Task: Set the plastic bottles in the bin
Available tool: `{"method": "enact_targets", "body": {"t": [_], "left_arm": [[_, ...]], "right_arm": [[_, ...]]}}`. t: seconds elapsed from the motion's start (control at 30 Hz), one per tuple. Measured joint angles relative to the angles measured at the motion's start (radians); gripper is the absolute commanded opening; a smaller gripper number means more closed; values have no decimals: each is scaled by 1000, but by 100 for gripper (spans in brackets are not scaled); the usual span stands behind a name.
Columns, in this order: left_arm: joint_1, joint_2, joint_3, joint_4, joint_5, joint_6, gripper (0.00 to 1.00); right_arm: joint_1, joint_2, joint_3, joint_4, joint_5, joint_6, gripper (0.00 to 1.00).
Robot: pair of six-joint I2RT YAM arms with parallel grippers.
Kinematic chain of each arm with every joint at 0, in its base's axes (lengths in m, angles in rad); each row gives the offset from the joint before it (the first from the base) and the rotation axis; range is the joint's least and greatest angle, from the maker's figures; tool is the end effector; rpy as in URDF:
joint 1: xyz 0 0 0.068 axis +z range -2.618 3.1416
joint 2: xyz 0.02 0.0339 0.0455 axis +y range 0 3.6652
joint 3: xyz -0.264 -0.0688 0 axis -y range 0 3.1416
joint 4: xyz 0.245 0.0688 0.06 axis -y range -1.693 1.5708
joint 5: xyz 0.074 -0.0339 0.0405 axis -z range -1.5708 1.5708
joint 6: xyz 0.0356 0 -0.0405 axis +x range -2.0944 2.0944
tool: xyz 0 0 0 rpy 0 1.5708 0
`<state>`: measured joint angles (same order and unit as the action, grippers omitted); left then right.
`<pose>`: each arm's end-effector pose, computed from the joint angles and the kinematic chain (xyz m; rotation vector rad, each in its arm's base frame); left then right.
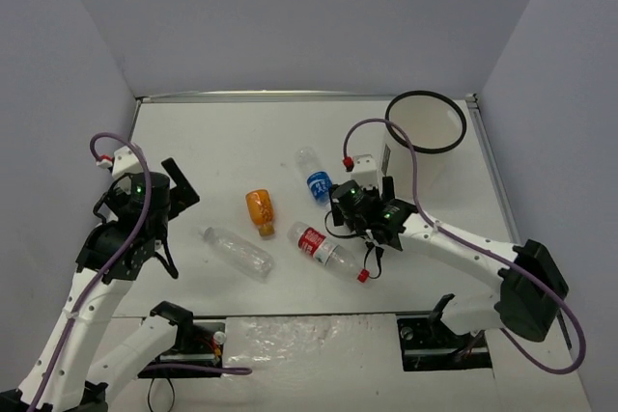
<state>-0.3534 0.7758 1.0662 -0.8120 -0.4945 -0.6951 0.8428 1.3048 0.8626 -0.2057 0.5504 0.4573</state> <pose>0.1376 -0.0328 0.3735 -0.6299 1.9274 -0.1428 0.2008 0.1973 0.2546 -0.1126 2.1122 0.1596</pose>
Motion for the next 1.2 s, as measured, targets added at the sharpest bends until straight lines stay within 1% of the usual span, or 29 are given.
{"method": "enact_targets", "body": {"t": [0.13,0.2,0.3,0.4,0.43,0.5,0.53,0.57,0.6,0.7,0.87,1.0,1.07,1.13,1.2], "left_arm": [[0,-17,-1,-2,-2,-7,97],[0,-23,-1,-4,-2,-13,97],[0,-25,-1,-13,-7,-22,97],[0,-27,-1,-23,-20,-30,97],[0,-27,-2,-24,-24,-33,97],[0,-28,-3,-25,-28,-38,97],[0,-28,-3,-26,-29,-40,97],[0,-28,-3,-27,-30,-42,97],[0,-28,-3,-28,-31,-43,97],[0,-28,-3,-30,-31,-44,97],[0,-28,-3,-31,-34,-50,97],[0,-26,-3,-34,-38,-56,97],[0,-26,-3,-38,-41,-66,97],[0,-26,-3,-40,-46,-77,97],[0,-27,-3,-46,-50,-89,97]], "right_arm": [[-17,156,36,24,29,-19,100],[-36,220,42,49,21,-21,97],[-85,296,41,83,-21,-21,83],[-126,329,22,123,-81,-20,60],[-135,329,11,136,-98,-17,58],[-143,328,-3,156,-124,-20,39],[-143,326,-6,164,-131,-18,32],[-143,323,-8,172,-139,-16,29],[-143,315,-11,179,-151,-16,28],[-140,254,-19,177,-176,-18,27],[-110,38,14,161,-187,-84,27],[-73,-95,155,167,-201,-192,32],[-69,-122,250,165,-178,-242,32],[-99,-117,368,163,-142,-283,32],[-177,-88,487,174,-109,-308,32]]}}
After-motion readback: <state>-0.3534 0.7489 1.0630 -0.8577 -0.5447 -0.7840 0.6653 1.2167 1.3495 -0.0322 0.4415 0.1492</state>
